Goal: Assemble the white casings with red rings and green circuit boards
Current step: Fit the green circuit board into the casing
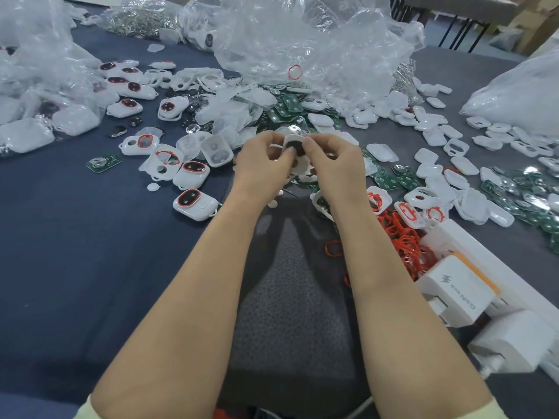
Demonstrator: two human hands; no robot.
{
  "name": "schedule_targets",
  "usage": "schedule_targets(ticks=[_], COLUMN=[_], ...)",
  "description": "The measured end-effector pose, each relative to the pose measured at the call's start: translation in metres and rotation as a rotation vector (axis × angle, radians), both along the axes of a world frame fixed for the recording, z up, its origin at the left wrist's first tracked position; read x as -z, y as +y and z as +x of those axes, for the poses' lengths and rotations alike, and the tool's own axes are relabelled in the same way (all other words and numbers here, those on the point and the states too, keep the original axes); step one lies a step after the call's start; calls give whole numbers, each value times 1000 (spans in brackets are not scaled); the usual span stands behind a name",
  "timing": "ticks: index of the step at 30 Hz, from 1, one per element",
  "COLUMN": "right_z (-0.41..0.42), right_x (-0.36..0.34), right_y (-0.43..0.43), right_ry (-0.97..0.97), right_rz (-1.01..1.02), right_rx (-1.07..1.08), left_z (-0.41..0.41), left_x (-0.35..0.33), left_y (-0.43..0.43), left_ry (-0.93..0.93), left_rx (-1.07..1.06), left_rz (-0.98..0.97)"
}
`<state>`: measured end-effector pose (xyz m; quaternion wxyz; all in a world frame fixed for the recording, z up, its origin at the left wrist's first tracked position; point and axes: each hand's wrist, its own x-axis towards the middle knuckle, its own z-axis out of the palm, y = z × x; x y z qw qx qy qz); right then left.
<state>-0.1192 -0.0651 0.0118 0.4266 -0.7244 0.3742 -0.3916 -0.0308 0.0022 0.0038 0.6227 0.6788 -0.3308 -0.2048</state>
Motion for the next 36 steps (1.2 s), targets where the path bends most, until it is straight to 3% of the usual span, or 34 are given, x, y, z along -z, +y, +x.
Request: schedule_targets(ticks=[3, 6, 9, 11, 17, 23, 30, 36], right_z=[-3, -3, 1, 3, 9, 2, 1, 2], right_x=[-2, -3, 0, 2, 11, -1, -1, 0], right_y=[1, 9, 14, 15, 16, 4, 2, 8], right_ry=[137, 428, 686, 714, 582, -9, -27, 26], right_rz=[-148, -278, -347, -346, -426, 5, -116, -291], right_rx=[-29, -212, -314, -315, -198, -41, 14, -8], left_z=[13, 21, 19, 17, 13, 7, -3, -5], left_x=[-1, -2, -3, -3, -3, -5, -2, 0], left_y=[4, 5, 4, 2, 1, -2, -4, -5], left_ry=[163, 297, 393, 424, 489, 466, 296, 306], left_rx=[-186, -328, -343, -321, -251, -130, -76, -50], left_rz=[-123, -199, -241, -245, -197, -175, -159, -164])
